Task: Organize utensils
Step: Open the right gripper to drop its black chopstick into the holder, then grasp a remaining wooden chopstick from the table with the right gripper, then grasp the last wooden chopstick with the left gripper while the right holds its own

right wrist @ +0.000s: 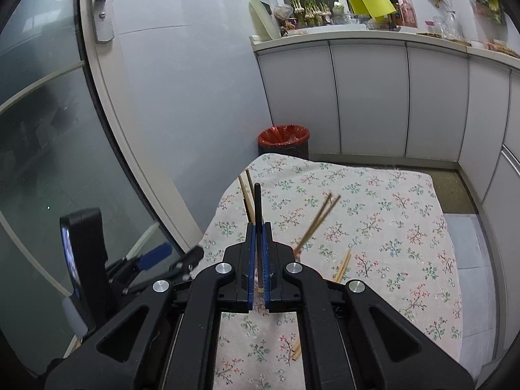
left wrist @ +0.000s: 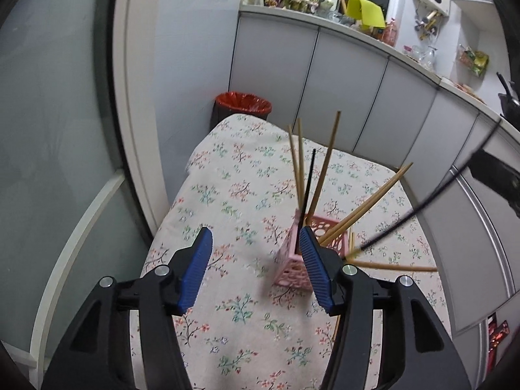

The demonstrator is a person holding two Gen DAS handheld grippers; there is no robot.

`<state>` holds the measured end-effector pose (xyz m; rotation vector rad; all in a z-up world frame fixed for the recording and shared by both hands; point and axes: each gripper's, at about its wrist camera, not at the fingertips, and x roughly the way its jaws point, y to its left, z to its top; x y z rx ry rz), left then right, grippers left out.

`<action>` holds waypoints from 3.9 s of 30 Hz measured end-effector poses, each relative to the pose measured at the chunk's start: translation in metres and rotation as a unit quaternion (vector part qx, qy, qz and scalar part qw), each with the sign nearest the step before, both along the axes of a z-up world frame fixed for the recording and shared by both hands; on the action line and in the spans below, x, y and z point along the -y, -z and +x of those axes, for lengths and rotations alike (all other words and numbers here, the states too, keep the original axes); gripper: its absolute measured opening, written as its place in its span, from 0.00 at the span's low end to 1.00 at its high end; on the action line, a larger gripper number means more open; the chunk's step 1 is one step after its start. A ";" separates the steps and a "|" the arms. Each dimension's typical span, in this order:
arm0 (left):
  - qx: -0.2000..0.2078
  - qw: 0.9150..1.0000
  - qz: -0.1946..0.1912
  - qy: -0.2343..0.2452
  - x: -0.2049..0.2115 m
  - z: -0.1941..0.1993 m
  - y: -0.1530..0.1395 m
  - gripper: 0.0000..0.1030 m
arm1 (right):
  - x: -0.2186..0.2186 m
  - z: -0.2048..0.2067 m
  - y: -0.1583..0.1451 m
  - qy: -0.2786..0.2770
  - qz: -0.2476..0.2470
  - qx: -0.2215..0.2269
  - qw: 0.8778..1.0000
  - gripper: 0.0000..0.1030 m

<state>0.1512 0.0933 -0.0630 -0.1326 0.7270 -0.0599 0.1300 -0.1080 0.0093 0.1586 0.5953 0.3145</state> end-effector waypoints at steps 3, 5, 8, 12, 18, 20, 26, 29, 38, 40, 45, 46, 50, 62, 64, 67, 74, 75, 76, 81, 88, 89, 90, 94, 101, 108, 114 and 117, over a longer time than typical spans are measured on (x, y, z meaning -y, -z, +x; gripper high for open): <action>-0.005 1.000 0.005 0.003 -0.003 -0.001 0.003 0.54 | -0.008 0.010 0.002 0.006 0.000 0.003 1.000 0.03; -0.009 1.000 0.008 0.004 -0.004 -0.001 0.005 0.54 | -0.012 0.019 0.007 0.013 -0.004 -0.001 1.000 0.03; -0.017 1.000 0.010 0.004 -0.005 0.001 0.008 0.54 | -0.014 0.030 0.015 0.025 -0.010 -0.007 1.000 0.03; -0.020 1.000 0.014 0.007 -0.004 0.003 0.011 0.54 | -0.015 0.041 0.028 0.036 -0.018 -0.021 0.999 0.03; -0.022 1.000 0.022 0.005 -0.001 0.004 0.010 0.62 | -0.016 0.055 0.046 0.021 -0.005 -0.056 0.998 0.04; -0.018 0.999 0.030 0.005 0.001 0.003 0.008 0.66 | -0.014 0.057 0.049 0.020 0.005 -0.069 0.997 0.09; -0.026 0.999 0.039 0.009 0.004 -0.001 0.011 0.76 | 0.008 0.041 0.030 0.025 0.022 -0.048 0.998 0.32; -0.040 0.999 0.030 0.010 0.005 -0.002 0.016 0.79 | 0.027 0.032 0.024 0.036 0.024 -0.044 0.998 0.40; -0.074 0.997 0.031 0.008 0.019 -0.002 0.043 0.87 | 0.083 0.039 0.068 0.081 0.022 -0.122 0.989 0.60; -0.084 0.996 0.031 0.011 0.021 0.001 0.053 0.87 | 0.089 0.044 0.081 0.084 0.017 -0.141 0.986 0.63; -0.102 0.994 0.029 0.009 0.025 0.008 0.073 0.87 | 0.094 0.061 0.122 0.087 0.003 -0.192 0.978 0.69; -0.104 0.994 0.030 0.008 0.025 0.009 0.075 0.87 | 0.094 0.063 0.128 0.086 0.004 -0.200 0.976 0.69; -0.116 0.992 0.040 0.011 0.029 0.014 0.083 0.87 | 0.093 0.080 0.155 0.089 0.008 -0.228 0.970 0.69; -0.128 0.990 0.046 0.029 0.030 0.019 0.091 0.87 | 0.085 0.133 0.223 0.086 0.064 -0.301 0.948 0.29; -0.126 0.990 0.050 0.030 0.029 0.019 0.091 0.87 | 0.080 0.138 0.226 0.081 0.061 -0.303 0.948 0.24; -0.128 0.990 0.045 0.030 0.028 0.019 0.091 0.87 | 0.075 0.144 0.231 0.075 0.058 -0.308 0.947 0.15; -0.128 0.990 0.046 0.035 0.028 0.018 0.090 0.87 | 0.066 0.149 0.243 0.068 0.068 -0.321 0.942 0.11; -0.128 0.990 0.046 0.036 0.028 0.017 0.090 0.87 | 0.064 0.150 0.243 0.070 0.062 -0.321 0.943 0.11; -0.128 0.990 0.047 0.037 0.029 0.017 0.089 0.87 | 0.061 0.150 0.243 0.071 0.047 -0.321 0.943 0.09; -0.128 0.989 0.049 0.055 0.034 0.006 0.088 0.87 | 0.047 0.147 0.238 0.062 -0.024 -0.337 0.939 0.08; -0.119 0.983 0.090 0.109 0.064 -0.013 0.085 0.86 | 0.090 0.120 0.235 0.082 -0.009 -0.361 0.929 0.06; -0.119 0.981 0.095 0.120 0.071 -0.016 0.085 0.83 | 0.090 0.120 0.235 0.082 -0.009 -0.361 0.929 0.06; -0.118 0.979 0.101 0.133 0.080 -0.019 0.085 0.81 | 0.101 0.113 0.230 0.086 0.000 -0.360 0.929 0.06; -0.115 0.968 0.122 0.185 0.115 -0.031 0.085 0.68 | 0.132 0.089 0.211 0.094 0.020 -0.340 0.935 0.06; -0.129 0.951 0.173 0.222 0.187 -0.011 0.106 0.40 | 0.175 0.055 0.191 0.101 0.045 -0.324 0.940 0.06; -0.140 0.953 0.201 0.176 0.228 0.065 0.137 0.38 | 0.203 0.041 0.190 0.104 0.043 -0.319 0.941 0.06; -0.144 0.955 0.223 0.133 0.242 0.119 0.149 0.38 | 0.211 0.038 0.193 0.092 0.041 -0.321 0.942 0.06; -0.146 0.953 0.227 0.134 0.249 0.135 0.151 0.38 | 0.211 0.040 0.195 0.085 0.041 -0.323 0.942 0.06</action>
